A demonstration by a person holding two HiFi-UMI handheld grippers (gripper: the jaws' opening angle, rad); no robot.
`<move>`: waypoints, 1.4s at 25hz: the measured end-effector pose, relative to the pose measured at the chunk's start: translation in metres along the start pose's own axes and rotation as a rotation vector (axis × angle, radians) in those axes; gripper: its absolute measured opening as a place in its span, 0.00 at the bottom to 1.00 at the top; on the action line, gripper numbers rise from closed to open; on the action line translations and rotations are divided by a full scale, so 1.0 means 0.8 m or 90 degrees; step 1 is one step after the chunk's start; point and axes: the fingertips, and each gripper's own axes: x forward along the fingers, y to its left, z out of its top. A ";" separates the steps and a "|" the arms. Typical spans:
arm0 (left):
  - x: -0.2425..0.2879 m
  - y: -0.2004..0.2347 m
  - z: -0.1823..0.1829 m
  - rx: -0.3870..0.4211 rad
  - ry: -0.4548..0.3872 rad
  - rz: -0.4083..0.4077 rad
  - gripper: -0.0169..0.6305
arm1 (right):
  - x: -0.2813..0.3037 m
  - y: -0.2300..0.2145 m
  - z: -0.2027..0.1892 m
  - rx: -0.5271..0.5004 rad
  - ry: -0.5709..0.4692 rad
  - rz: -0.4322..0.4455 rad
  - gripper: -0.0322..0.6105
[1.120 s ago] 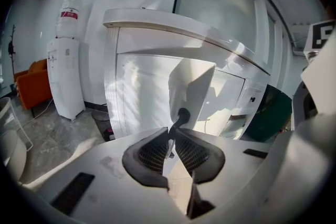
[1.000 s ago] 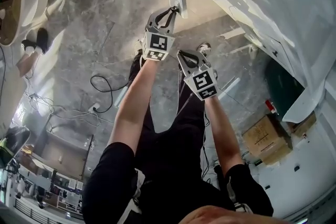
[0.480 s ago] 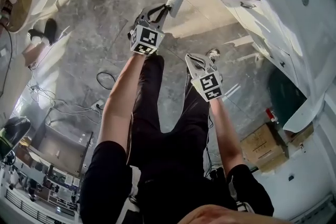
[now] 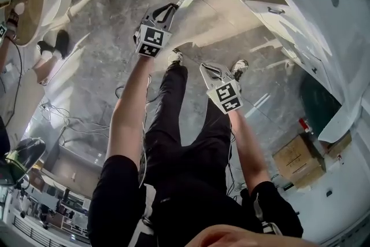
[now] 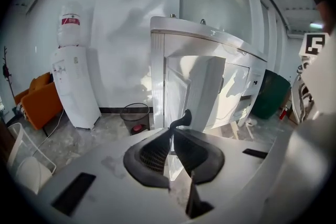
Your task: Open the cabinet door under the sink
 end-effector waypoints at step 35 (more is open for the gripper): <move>-0.287 -0.136 0.187 -0.034 -0.053 -0.064 0.08 | -0.254 0.075 0.126 0.004 -0.100 -0.148 0.14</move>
